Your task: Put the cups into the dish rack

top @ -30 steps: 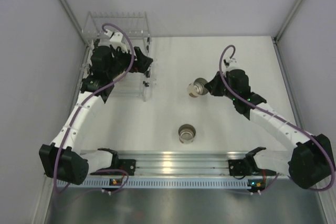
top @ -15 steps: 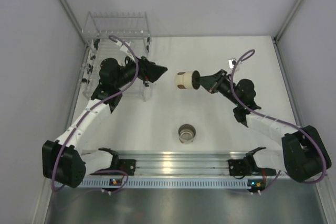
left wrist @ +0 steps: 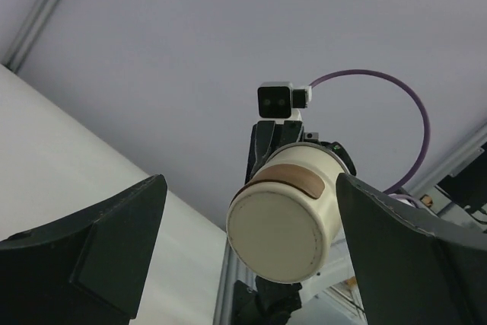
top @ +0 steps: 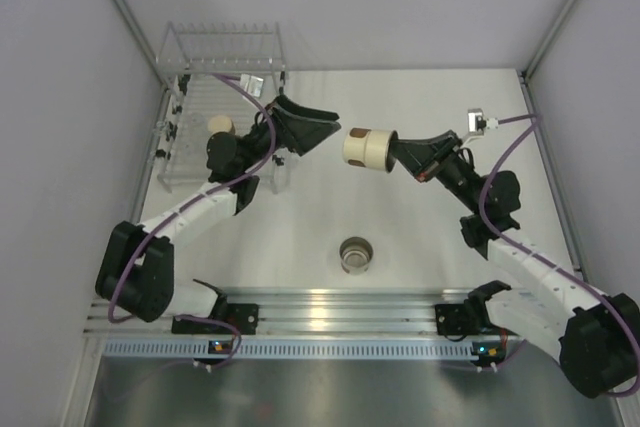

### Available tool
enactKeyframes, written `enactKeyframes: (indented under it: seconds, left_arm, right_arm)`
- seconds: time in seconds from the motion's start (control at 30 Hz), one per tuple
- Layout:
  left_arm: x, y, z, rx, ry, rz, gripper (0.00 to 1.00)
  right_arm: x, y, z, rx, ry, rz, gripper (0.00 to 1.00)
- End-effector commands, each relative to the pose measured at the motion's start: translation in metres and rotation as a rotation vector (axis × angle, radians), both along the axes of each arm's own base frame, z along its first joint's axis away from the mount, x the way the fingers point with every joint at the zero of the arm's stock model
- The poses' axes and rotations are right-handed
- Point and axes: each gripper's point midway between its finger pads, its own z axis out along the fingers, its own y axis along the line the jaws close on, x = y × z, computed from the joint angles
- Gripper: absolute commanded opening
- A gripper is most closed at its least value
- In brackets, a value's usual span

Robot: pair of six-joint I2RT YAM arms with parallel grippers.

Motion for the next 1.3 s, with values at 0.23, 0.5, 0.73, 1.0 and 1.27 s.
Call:
enactKeyframes:
  seconds: [0.23, 0.5, 0.73, 1.0, 1.27]
  left_arm:
    - [-0.056, -0.033, 0.04, -0.168, -0.099, -0.194, 0.98]
    - [-0.073, -0.035, 0.048, -0.19, -0.098, -0.228, 0.98]
    - [-0.078, -0.047, 0.043, -0.186, -0.076, -0.263, 0.98]
    - [-0.083, -0.062, 0.033, -0.176, -0.047, -0.303, 0.98]
    - [-0.09, -0.068, 0.034, -0.184, -0.047, -0.324, 0.78]
  right_arm:
    - [-0.017, -0.012, 0.03, 0.021, -0.12, -0.026, 0.0]
    - [-0.018, -0.012, 0.03, 0.019, -0.125, -0.028, 0.0]
    - [-0.019, -0.013, 0.03, 0.019, -0.129, -0.025, 0.0]
    - [-0.022, -0.013, 0.032, 0.02, -0.136, -0.022, 0.0]
    - [-0.02, -0.013, 0.03, 0.01, -0.132, -0.028, 0.0]
